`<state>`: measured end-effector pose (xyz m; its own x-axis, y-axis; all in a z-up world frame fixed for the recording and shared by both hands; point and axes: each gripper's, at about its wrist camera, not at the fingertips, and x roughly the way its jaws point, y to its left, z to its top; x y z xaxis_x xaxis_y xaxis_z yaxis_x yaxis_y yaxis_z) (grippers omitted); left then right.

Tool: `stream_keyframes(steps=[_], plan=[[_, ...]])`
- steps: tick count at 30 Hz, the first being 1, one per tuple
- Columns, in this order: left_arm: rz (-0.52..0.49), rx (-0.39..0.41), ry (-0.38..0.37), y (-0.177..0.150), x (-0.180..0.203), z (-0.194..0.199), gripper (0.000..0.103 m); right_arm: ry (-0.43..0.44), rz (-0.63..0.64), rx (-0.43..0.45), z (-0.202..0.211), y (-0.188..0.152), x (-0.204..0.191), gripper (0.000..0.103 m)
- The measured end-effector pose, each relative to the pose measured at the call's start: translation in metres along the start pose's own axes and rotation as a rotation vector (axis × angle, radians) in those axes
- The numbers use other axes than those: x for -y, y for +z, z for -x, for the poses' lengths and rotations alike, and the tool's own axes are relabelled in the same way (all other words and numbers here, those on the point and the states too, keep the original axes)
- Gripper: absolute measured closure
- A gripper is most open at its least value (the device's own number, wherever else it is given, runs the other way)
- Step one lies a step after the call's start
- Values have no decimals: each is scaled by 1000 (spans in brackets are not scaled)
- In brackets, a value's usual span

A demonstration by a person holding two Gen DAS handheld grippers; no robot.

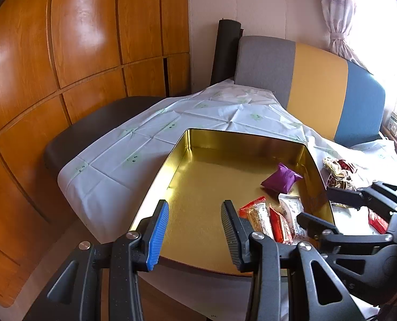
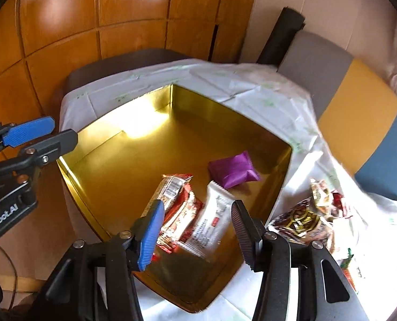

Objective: Organize snacks
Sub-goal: 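Withdraw both grippers from the tin back over the table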

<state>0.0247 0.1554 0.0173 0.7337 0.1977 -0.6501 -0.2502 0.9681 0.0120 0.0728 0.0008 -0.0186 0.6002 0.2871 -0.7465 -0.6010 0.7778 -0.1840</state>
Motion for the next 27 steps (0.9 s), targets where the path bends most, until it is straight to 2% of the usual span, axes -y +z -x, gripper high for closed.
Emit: stream_keyframes(steps=[7,12,15,27], plan=[[-37,1,-12,-1,13,6,62,-24,-20,34,15,-7,13,46],[-80,-3,-25,-1,27,8,62,-48,-69,44,27,-21,36,44],[-106,-3,-36,-2,36,10,62,-79,-106,43,34,-33,57,38],[-200,-7,-73,-3,71,14,62,-244,-293,-38,54,-96,173,38]])
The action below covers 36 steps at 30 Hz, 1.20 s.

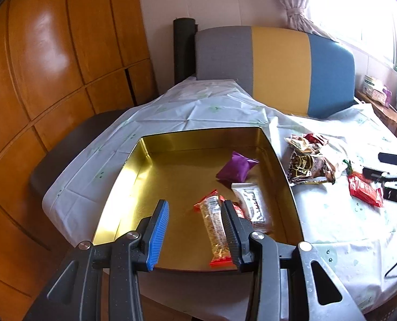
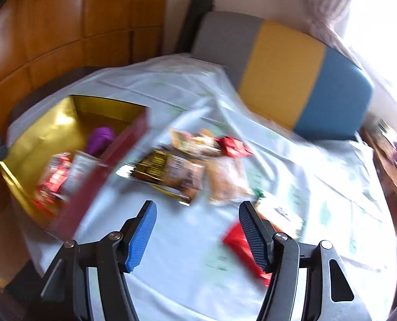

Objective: Organize snacks
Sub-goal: 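Withdraw both grippers from the tin back over the table, then grasp the brown-and-black snack bag with the left gripper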

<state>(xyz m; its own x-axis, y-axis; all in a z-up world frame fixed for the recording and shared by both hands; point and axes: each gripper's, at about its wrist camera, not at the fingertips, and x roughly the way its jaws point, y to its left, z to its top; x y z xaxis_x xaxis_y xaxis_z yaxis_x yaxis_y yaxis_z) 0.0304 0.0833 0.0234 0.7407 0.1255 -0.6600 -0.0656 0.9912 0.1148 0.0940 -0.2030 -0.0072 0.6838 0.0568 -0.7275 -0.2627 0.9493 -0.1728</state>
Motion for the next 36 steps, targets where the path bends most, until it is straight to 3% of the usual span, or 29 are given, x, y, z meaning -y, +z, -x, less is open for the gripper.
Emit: stream_keyframes(steps=[10,15,18,24,29,32,36], plan=[[-85,-21,-58,6,33,-3,62,-108,-144,-104,-26,-35,103,36],[-119,-45,-123,17,54,-6,62,-86,-294,-160,-39,-52,136,36],[-161,-55,-161,25,72,-8,62,-66,-332,-141,-37,-50,142,36],[-399,-133,-323,47,122,-27,62,-32,-347,-124,-33,-45,138,35],[-598,-193,-373,56,165,-59,53,-14,-383,-103,-27,-43,143,31],[-660,-236,-391,60,181,-79,47,-10,-401,-105,-26,-43,147,31],[-714,-269,-404,67,196,-104,46,7,-416,-99,-25,-42,149,31]])
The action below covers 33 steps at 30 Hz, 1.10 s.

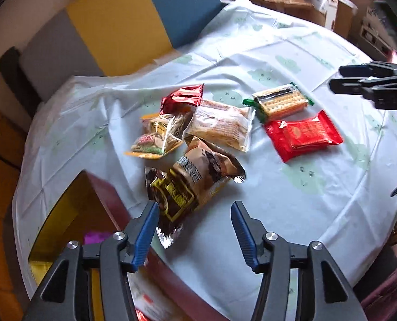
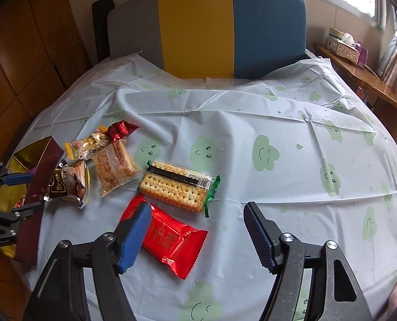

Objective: Organize snacks
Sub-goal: 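Grasp the brown-and-black snack bag with the left gripper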

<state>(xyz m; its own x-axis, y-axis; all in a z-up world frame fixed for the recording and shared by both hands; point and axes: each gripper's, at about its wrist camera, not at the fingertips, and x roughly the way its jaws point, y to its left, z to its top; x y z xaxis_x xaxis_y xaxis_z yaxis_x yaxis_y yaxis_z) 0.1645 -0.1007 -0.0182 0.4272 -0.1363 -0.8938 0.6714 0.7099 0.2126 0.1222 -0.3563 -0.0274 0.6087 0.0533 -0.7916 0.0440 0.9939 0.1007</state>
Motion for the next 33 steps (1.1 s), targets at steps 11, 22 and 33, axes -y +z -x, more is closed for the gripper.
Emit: stream_keyframes(steps=[11,22,33], plan=[[-39,-95,-65,24,-19,-50,41,10,18,-17,-4,-1,-5,30],[12,-86,-364,14,-7,-20,41,2,25,-14,-3,-1,-7,28],[47,-108,-269,20,-4,-44,41,0,7,-11,-2,0,-2,28]])
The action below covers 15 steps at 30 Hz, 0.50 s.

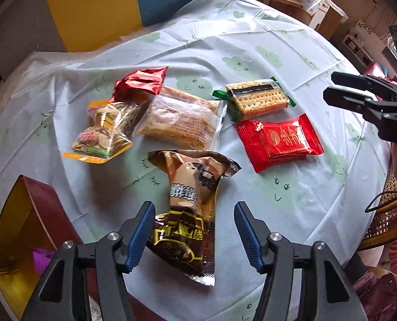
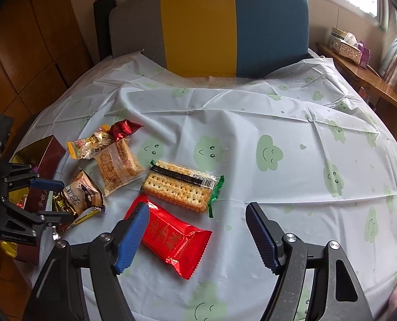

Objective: Organize snacks
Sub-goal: 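Grasp the brown-and-black snack bag with the left gripper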

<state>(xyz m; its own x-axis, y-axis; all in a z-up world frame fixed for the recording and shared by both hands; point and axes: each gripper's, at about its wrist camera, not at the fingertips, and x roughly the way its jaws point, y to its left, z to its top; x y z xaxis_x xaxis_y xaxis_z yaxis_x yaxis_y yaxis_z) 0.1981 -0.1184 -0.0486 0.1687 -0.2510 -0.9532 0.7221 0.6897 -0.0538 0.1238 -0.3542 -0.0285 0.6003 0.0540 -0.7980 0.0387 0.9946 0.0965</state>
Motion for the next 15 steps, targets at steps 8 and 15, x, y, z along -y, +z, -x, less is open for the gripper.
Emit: stream_keyframes(steps=[8,15], plan=[[41,9,91,-3,11,-13,82,17,-4,-22,-7,0,1,28],[110,64,99,-34,35,-3,83,92,46,-85,-20,-7,-12,28]])
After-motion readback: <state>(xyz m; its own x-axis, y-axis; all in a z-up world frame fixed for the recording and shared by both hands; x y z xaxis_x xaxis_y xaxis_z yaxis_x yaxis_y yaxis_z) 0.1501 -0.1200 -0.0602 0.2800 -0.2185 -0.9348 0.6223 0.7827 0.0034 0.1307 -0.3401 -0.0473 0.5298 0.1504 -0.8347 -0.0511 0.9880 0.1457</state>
